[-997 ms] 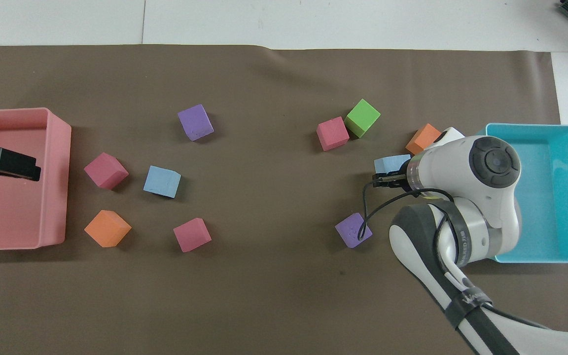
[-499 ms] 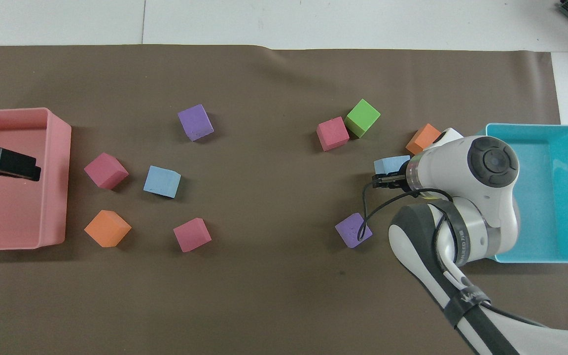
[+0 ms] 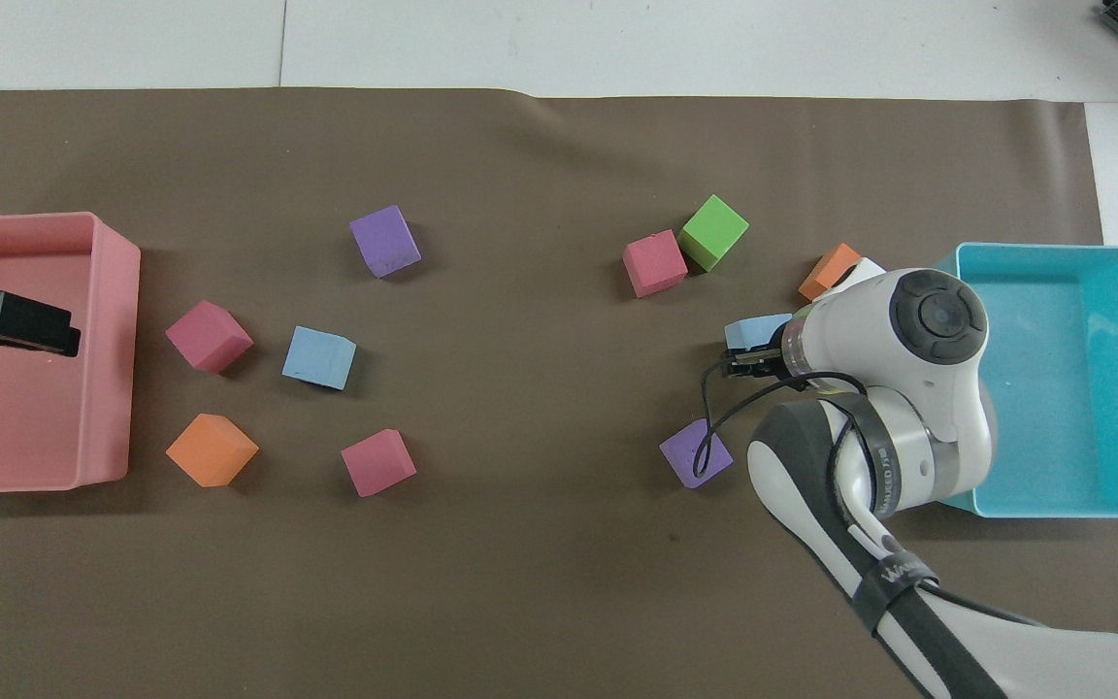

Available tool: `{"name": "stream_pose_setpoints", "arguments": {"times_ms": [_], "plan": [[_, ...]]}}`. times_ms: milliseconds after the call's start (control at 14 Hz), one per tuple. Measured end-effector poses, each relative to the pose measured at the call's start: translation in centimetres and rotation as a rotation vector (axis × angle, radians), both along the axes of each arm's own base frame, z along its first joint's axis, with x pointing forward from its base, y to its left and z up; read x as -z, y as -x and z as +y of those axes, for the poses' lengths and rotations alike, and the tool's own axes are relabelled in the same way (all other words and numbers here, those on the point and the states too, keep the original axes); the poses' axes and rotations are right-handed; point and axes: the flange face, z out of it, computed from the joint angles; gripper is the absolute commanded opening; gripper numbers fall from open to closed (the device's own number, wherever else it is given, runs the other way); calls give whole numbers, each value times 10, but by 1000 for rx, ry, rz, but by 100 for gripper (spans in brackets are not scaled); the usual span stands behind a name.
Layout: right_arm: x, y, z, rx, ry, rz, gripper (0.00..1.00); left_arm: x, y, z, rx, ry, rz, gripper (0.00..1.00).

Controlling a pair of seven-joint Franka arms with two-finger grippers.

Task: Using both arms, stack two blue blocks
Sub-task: 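Carry the blue cube to the table center with the right gripper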

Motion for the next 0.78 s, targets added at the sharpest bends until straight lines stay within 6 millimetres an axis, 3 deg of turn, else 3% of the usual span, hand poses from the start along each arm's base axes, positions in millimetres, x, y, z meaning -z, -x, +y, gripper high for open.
{"name": "stream_pose_setpoints", "arguments": {"times_ms": [285, 499, 641, 783], "plan": [[-37, 0, 80, 25, -21, -23, 0, 0, 0, 0, 0, 0, 0, 100], [-66, -10, 122, 42, -32, -29, 0, 0, 0, 0, 0, 0, 0, 100], [-66, -12, 144, 58, -34, -25, 0, 0, 0, 0, 0, 0, 0, 100], [-55, -10, 179, 89, -22, -9, 0, 0, 0, 0, 0, 0, 0, 100]]}}
